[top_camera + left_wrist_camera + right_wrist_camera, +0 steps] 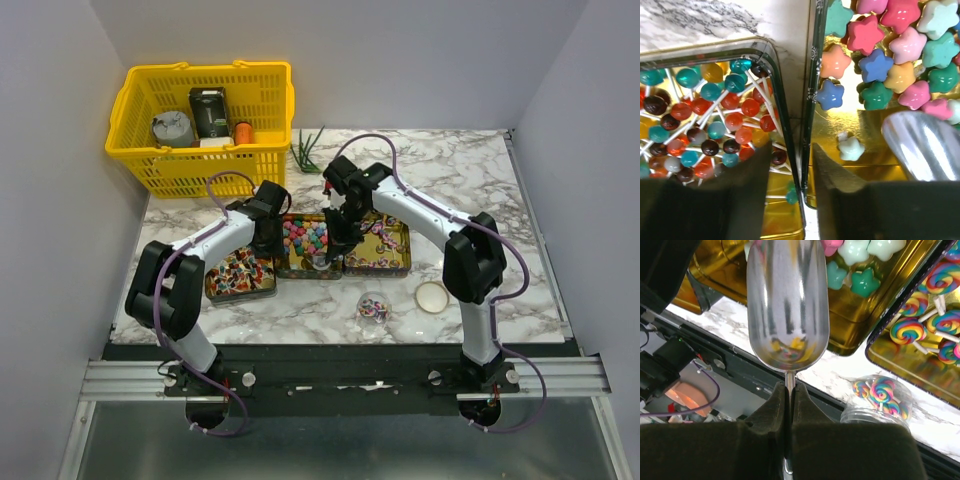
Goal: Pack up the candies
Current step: Scoop the fake candies from the storage box.
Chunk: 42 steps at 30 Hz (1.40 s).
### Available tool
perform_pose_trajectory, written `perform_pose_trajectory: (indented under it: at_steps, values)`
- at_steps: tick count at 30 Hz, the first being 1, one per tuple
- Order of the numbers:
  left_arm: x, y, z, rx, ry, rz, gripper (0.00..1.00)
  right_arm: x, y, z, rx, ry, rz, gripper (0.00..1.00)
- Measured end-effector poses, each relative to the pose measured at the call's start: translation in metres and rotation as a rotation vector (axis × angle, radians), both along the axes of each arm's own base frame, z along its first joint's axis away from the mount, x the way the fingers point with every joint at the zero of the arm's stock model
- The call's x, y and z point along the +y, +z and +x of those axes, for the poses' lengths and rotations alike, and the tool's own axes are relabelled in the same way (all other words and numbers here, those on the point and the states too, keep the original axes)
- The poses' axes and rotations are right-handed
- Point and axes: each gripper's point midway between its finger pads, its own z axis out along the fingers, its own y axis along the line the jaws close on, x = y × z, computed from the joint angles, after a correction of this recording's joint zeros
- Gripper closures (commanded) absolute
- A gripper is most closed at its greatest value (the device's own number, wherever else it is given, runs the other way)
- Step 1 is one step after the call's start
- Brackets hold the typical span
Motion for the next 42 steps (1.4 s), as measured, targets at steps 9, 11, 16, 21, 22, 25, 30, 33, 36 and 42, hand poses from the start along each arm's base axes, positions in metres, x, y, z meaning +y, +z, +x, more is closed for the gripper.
perform_pose_trajectory:
  at_steps: [9, 11, 16, 21, 22, 25, 30, 33, 36, 42]
  values:
    - [-0.007, -0.001, -0.002, 0.006, -0.023, -0.022, 0.90, 0.004, -0.014, 0.007, 0.003, -0.053, 0.008, 0.99]
    - [-0.009, -0.001, -0.002, 0.005, -0.032, -0.023, 0.94, 0.006, -0.016, 0.009, 0.002, -0.067, 0.014, 0.99]
    - [-0.011, -0.001, -0.002, 0.006, -0.039, -0.022, 1.00, 0.009, -0.024, 0.009, 0.007, -0.101, 0.023, 0.99]
    - [-0.011, -0.001, -0.002, 0.006, -0.039, -0.022, 1.00, 0.011, -0.030, 0.011, 0.009, -0.143, 0.029, 0.99]
    - [-0.011, -0.001, -0.002, 0.006, -0.039, -0.022, 1.00, 0.010, -0.032, 0.012, 0.008, -0.153, 0.028, 0.99]
    - [-0.011, -0.001, -0.002, 0.008, -0.035, -0.023, 1.00, 0.005, -0.039, 0.013, 0.018, -0.195, 0.020, 0.99]
    - [-0.012, -0.001, -0.002, 0.010, -0.025, -0.027, 1.00, 0.002, -0.046, 0.017, 0.039, -0.264, 0.023, 0.99]
    - [-0.012, -0.001, -0.002, 0.010, -0.022, -0.028, 1.00, 0.004, -0.047, 0.020, 0.046, -0.296, 0.039, 0.99]
    - [-0.012, -0.001, -0.002, 0.011, -0.019, -0.029, 1.00, 0.005, -0.048, 0.023, 0.050, -0.322, 0.055, 0.99]
    - [-0.013, -0.001, -0.002, 0.010, -0.014, -0.035, 1.00, 0.003, -0.049, 0.032, 0.042, -0.349, 0.065, 0.99]
